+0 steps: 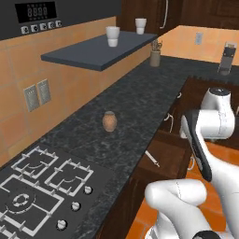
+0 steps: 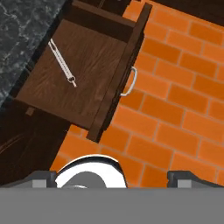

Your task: Pick the tongs from the drawer and place it on the counter.

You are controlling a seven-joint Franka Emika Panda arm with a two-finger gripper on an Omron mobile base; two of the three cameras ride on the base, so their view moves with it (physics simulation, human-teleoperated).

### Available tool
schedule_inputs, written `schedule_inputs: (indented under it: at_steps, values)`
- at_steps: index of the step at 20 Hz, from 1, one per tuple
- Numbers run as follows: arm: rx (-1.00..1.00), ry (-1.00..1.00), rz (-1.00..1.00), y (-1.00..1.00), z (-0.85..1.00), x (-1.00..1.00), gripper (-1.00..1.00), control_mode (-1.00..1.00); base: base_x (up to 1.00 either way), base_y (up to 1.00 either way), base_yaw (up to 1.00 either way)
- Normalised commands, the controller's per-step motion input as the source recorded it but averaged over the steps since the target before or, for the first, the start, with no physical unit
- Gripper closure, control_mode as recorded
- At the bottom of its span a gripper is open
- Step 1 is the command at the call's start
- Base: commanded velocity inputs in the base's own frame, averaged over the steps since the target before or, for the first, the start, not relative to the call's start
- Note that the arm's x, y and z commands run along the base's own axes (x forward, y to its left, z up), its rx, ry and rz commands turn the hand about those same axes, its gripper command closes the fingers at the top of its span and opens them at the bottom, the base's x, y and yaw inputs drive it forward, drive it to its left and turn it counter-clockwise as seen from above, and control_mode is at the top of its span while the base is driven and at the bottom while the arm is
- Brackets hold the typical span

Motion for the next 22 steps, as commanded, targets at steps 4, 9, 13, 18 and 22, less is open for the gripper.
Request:
schedule_inputs:
  at_steps: [4,9,13,18,22]
  values:
    - [0.0,0.03,-0.08,-0.32,-0.77,0.47,-1.0,-1.0,0.0,0.0,0.0]
    - [0.0,0.01,-0.07,-0.09,-0.7,0.65,-1.0,-1.0,0.0,0.0,0.0]
    - [0.0,0.0,-0.05,-0.09,-0.64,0.64,-1.0,-1.0,0.0,0.0,0.0]
    - [0.0,0.0,0.0,-0.21,-0.72,0.47,-1.0,-1.0,0.0,0.0,0.0]
    - [0.0,0.0,0.0,-0.31,-0.67,0.22,-1.0,-1.0,0.0,0.0,0.0]
